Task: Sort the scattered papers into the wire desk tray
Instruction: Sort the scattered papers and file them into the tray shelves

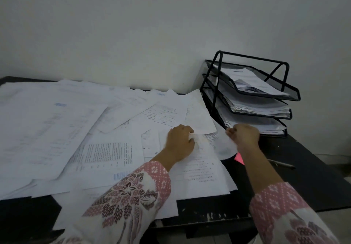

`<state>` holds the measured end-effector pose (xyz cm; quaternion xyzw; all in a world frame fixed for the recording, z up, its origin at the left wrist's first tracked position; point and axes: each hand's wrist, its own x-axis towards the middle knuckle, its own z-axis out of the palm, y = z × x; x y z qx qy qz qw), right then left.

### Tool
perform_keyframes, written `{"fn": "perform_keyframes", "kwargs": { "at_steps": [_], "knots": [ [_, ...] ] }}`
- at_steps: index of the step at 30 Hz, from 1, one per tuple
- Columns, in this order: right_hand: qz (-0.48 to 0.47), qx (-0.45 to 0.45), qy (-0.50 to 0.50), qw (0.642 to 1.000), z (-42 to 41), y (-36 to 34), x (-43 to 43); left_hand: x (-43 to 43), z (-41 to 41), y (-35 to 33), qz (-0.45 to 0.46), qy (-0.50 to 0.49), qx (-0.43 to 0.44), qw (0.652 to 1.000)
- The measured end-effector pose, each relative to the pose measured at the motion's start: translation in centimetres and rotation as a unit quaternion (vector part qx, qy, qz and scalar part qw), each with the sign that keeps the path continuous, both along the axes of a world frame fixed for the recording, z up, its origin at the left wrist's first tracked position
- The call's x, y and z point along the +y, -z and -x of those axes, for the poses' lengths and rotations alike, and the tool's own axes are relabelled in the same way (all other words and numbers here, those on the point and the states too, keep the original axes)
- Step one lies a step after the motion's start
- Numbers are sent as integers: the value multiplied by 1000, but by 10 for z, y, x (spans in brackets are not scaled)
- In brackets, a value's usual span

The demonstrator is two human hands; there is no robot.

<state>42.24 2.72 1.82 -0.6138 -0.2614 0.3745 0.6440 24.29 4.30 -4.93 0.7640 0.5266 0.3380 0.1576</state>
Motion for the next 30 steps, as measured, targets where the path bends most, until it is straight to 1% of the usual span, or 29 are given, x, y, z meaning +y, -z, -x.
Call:
{"fn": "perform_keyframes", "kwargs": {
  "at_steps": [2, 4, 7, 11, 14, 17, 19, 21, 24, 26, 28, 30],
  "knots": [
    [-15, 29, -35, 999, 23, 5, -2, -4, 13, -11, -1, 15, -26, 1000],
    [-11, 14, -85, 996, 46, 6, -3, -5, 31, -22, -27, 6, -9, 1000],
    [12, -44, -161, 986, 81, 6, -5, -8, 69, -36, -55, -27, 31, 998],
    [37, -146, -247, 957, 132, 6, -7, -15, 133, -39, -48, -84, 57, 994],
    [33, -265, -291, 919, 172, 11, -6, -22, 186, -36, -33, -141, 74, 987],
    [11, -407, -310, 859, 205, 21, -3, -31, 235, -32, -23, -199, 87, 976],
    [12, -472, -309, 826, 223, 29, -1, -35, 266, -31, -19, -249, 87, 964],
    [36, -529, -303, 792, 236, 35, -1, -38, 295, -31, -10, -304, 89, 949],
    [70, -591, -323, 736, 246, 41, -5, -41, 331, -37, 62, -391, 127, 910],
    [75, -620, -327, 709, 250, 45, -6, -44, 351, -39, 124, -434, 146, 880],
    [76, -629, -325, 702, 251, 47, -5, -46, 366, -38, 171, -457, 156, 859],
    [88, -625, -330, 702, 251, 46, -2, -47, 376, -34, 195, -460, 176, 848]
  ]
}}
